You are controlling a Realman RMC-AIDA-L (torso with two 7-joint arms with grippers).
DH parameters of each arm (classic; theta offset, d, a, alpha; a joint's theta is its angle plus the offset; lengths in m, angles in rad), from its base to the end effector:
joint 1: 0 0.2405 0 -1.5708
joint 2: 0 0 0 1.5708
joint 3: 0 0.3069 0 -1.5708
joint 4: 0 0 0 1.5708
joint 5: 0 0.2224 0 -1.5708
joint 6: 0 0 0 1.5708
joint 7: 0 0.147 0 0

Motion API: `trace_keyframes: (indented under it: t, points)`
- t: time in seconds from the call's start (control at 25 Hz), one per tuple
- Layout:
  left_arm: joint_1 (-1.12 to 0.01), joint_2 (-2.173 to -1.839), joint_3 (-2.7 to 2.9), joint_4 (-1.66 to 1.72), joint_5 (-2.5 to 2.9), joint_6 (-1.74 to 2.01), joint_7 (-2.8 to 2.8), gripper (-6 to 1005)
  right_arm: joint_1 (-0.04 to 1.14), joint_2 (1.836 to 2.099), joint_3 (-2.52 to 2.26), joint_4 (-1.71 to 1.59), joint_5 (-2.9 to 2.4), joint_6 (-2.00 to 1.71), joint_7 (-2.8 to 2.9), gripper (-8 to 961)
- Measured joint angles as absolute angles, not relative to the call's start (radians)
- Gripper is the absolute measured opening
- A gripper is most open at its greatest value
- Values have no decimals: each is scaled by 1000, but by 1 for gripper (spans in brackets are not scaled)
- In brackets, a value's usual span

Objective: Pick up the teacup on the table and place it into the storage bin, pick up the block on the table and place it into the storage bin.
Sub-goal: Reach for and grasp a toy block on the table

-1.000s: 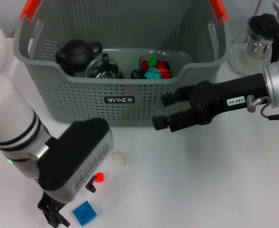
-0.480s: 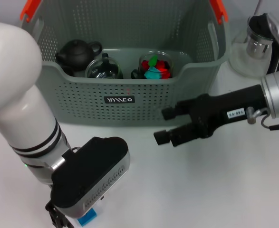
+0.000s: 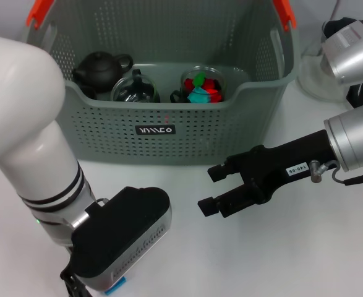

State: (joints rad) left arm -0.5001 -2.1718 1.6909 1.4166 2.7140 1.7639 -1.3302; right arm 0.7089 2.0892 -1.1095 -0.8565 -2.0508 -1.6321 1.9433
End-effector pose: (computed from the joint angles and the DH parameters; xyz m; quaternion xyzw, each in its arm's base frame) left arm -0.2196 0.3061 -0.0892 0.8906 -0.3139 -0.2916 0.1528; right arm 0.1982 0.3841 -0.0623 0.9645 -0.2401 -0.0926 0.0589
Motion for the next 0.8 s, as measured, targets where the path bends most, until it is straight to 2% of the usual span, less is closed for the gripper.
trace_keyframes:
  t: [0.44, 0.8]
  points:
    - [-506, -2172, 1697, 1399, 2718, 1746, -1321, 757, 710, 2089, -1107, -856, -2051, -1630, 1967, 947]
    - [-504, -2172, 1705, 1390, 2718, 1732, -1318, 563, 708, 2089, -1106, -856, -2051, -1630, 1967, 947]
